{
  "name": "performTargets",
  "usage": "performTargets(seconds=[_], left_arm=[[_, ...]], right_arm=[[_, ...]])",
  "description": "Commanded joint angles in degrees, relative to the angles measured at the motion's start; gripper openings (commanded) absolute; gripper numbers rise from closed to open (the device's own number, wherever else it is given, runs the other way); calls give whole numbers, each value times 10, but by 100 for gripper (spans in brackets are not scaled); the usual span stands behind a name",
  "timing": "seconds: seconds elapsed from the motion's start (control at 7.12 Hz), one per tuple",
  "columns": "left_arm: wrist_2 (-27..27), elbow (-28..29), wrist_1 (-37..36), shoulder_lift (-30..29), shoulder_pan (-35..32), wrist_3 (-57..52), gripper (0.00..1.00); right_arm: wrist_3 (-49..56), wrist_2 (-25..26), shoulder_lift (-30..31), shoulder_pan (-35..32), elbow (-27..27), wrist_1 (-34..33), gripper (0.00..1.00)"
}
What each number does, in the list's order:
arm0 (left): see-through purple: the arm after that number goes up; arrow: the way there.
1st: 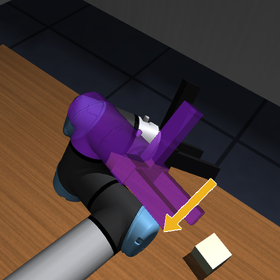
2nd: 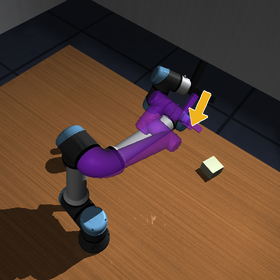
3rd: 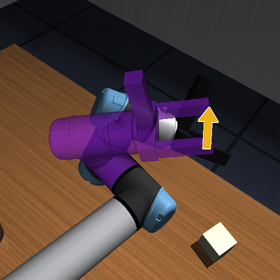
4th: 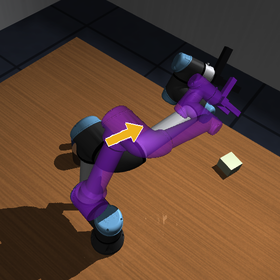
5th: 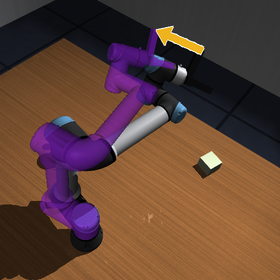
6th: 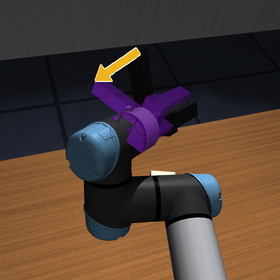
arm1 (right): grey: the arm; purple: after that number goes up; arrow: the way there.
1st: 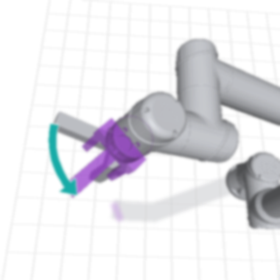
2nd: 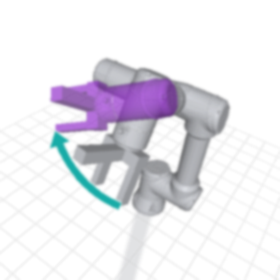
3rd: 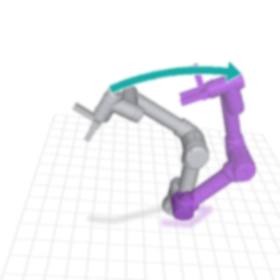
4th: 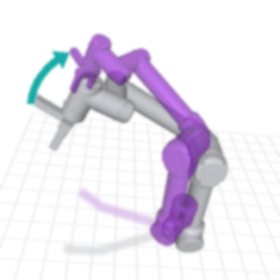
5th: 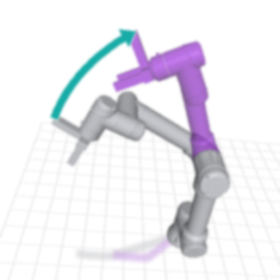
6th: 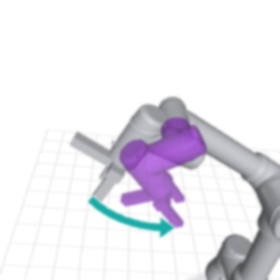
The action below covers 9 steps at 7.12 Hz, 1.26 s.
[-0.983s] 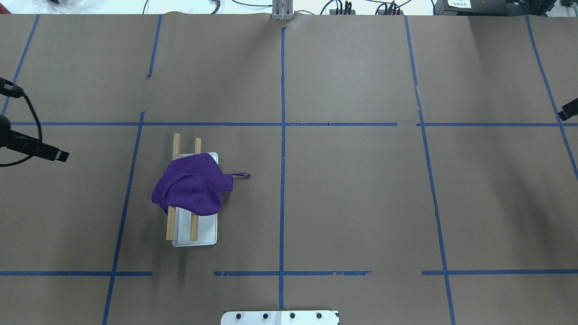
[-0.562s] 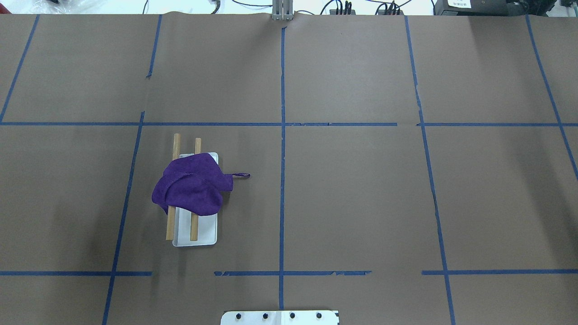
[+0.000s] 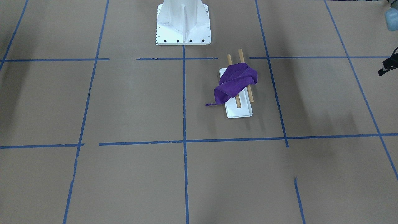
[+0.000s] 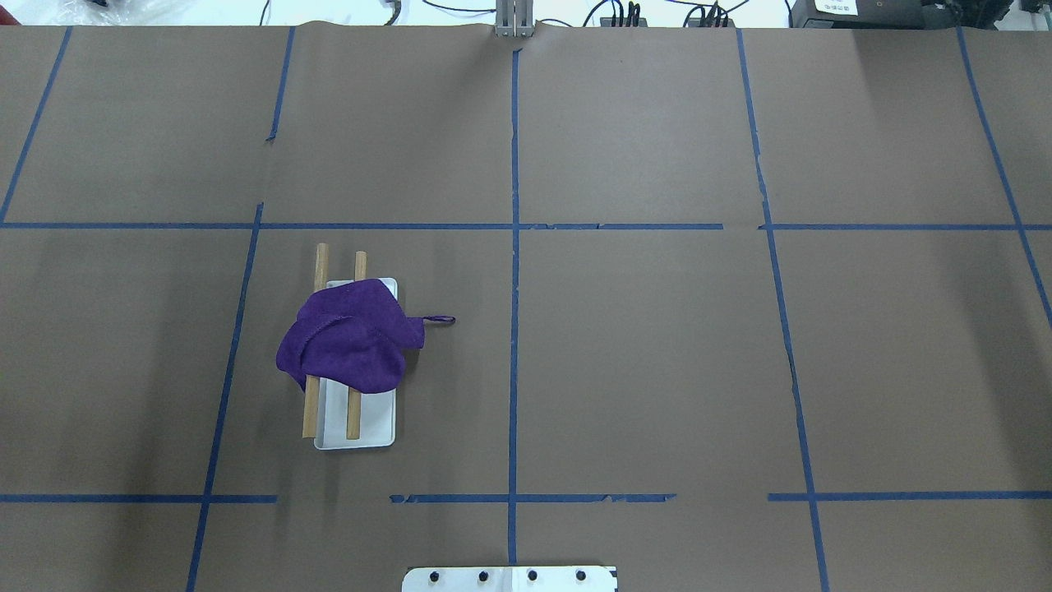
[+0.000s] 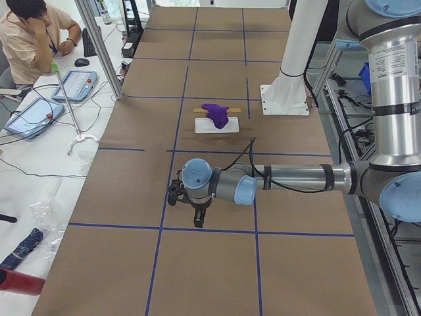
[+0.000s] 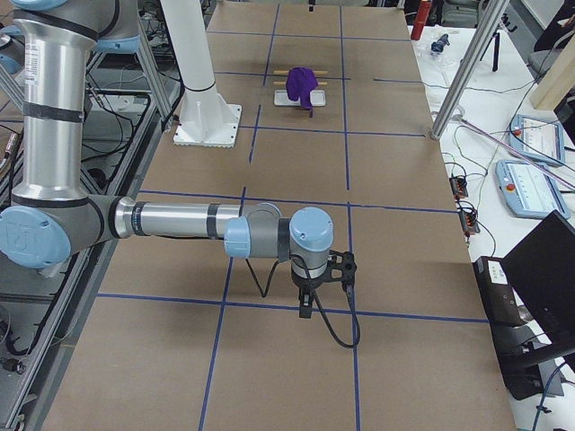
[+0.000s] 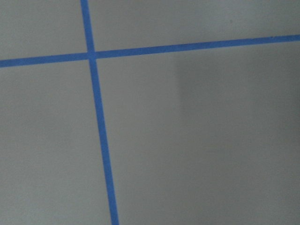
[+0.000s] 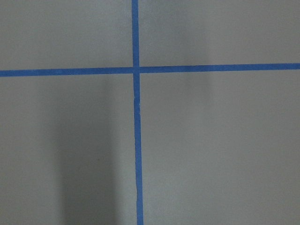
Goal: Hang towel on rack
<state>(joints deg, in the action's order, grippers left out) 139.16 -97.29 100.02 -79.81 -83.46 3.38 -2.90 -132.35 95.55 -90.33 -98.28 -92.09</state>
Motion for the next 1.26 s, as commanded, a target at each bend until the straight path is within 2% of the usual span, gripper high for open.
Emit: performTargets(seconds=[0.0,0.14,0.28,1.12], left_arm=[[-42,-3,-38,-2,-16,-43,100],[-62,-4,-46,-3,-18,-43,100],[-64,-6,-54,-4,-35,-43,100],[-64,-42,-54,-2,-43,-43,100]], right_arm=[[2,30,-24,20,0,-34,100],[2,56,-30,34,0,-33,100],[1,54,-30,35,1,-33,100],[-2,53,-27,35,6,-34,100]])
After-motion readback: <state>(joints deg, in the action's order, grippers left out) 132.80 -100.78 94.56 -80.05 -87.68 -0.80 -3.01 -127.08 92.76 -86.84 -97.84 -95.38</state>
